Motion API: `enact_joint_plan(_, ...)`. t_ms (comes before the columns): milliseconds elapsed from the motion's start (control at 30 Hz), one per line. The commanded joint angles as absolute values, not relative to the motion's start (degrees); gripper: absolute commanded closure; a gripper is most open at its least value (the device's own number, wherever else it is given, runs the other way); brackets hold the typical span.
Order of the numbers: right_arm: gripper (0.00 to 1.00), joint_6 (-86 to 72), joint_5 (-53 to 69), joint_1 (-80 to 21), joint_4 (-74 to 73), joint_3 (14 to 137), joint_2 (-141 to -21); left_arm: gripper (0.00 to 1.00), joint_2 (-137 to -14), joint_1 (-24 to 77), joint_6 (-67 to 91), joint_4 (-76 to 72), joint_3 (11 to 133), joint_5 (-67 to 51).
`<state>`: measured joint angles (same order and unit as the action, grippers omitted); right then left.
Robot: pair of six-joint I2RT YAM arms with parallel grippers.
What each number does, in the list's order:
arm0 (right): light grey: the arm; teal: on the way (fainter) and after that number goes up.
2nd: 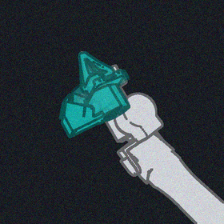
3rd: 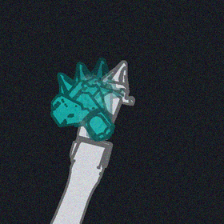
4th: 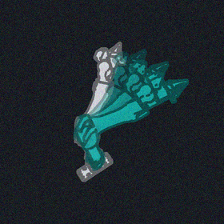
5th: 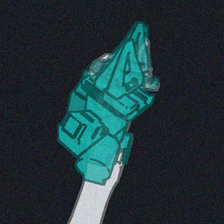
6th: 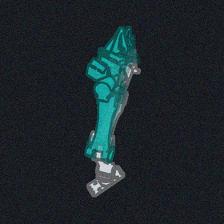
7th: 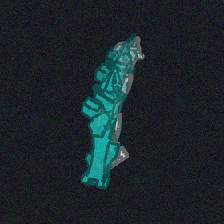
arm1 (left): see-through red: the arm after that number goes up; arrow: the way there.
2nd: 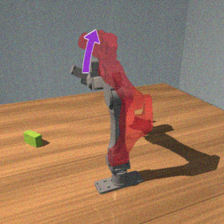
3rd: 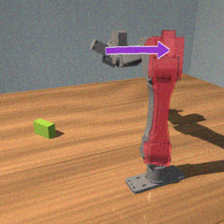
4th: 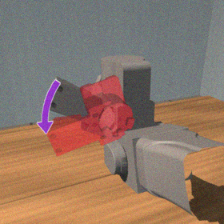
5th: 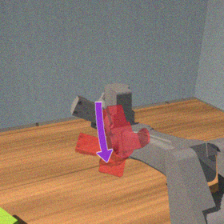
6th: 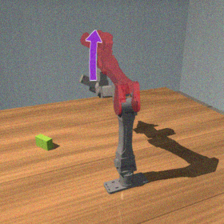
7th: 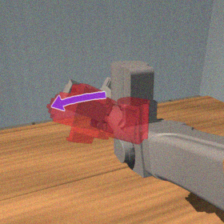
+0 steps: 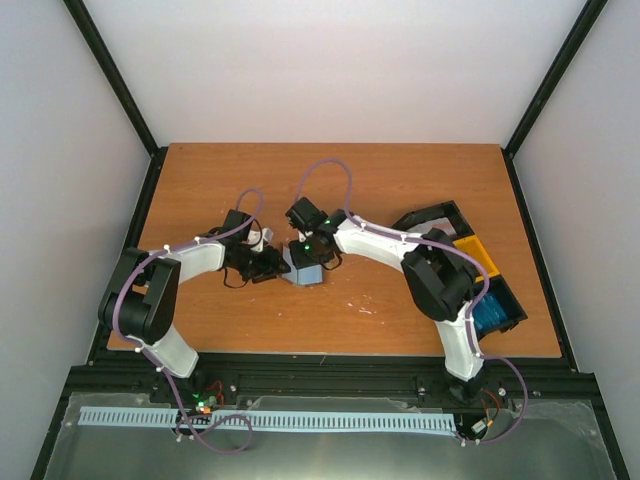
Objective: Put the credit cards into the card holder
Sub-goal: Open the card holder at the center of the board.
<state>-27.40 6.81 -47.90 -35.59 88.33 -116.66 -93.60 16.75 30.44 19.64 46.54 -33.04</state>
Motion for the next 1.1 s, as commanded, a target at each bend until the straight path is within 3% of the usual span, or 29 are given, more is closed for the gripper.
enact_joint_plan(0, 0.54, -24.5, 4.0, -49.6, -39.9, 93.2, -120.4, 0.52, -93.0, 16.5, 33.1, 19.8, 45.8, -32.5)
enact_joint_plan(200, 0.44, -22.6, -0.7, -51.7, -43.0, 96.0, -125.0, 0.5, -90.8, 16.5, 38.2, 25.6, 47.0, -28.0)
enact_joint_plan(367, 0.38, -21.8, -5.8, -53.0, -45.8, 97.2, -128.0, 0.48, -86.1, 16.5, 40.8, 31.6, 48.4, -17.7)
enact_joint_plan(533, 0.31, -21.5, -9.3, -54.3, -46.3, 94.6, -129.5, 0.44, -78.5, 16.2, 43.2, 34.4, 48.1, -8.1)
enact_joint_plan(733, 0.22, -23.0, -12.0, -54.7, -45.9, 90.6, -131.4, 0.44, -71.8, 15.4, 44.3, 33.8, 46.9, -4.5)
enact_joint_plan(1067, 0.21, -23.4, -11.5, -54.7, -47.9, 92.1, -132.2, 0.36, -59.5, 14.5, 39.9, 29.2, 45.1, 1.5)
